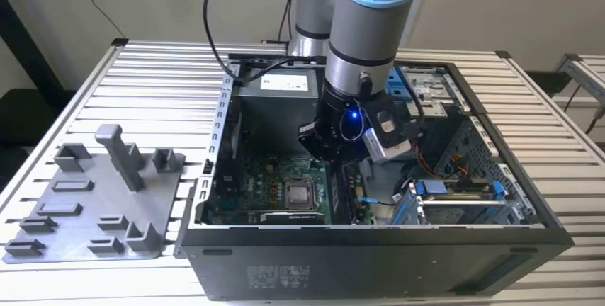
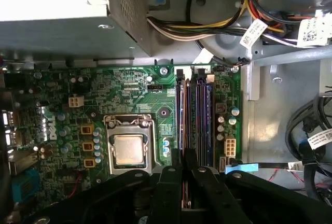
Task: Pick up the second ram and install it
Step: 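Insert the second ram into the second slot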
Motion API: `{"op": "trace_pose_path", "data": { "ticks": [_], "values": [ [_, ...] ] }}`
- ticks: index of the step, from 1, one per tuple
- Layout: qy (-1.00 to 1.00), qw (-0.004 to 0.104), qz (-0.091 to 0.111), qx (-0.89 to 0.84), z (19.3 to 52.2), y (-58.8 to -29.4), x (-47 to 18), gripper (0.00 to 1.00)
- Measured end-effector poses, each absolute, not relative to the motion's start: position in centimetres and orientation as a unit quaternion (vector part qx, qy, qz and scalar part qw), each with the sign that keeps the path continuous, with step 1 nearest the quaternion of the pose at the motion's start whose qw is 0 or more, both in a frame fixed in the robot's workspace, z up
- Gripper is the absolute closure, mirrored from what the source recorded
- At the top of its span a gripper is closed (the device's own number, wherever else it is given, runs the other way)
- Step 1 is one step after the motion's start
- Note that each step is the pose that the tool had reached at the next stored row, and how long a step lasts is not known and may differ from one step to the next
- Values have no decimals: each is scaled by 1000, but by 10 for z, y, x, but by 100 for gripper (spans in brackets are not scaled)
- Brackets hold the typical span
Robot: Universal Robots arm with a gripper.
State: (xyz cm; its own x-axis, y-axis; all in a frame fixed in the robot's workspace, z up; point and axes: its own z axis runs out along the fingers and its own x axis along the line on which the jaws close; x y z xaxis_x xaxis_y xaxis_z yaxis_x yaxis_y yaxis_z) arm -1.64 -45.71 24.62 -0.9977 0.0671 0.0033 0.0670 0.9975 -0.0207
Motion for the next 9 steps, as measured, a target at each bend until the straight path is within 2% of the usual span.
{"op": "trace_pose_path", "data": {
  "ticks": [9],
  "values": [
    [-999,2,10,-35,241,-459,-15,86]
  ]
}}
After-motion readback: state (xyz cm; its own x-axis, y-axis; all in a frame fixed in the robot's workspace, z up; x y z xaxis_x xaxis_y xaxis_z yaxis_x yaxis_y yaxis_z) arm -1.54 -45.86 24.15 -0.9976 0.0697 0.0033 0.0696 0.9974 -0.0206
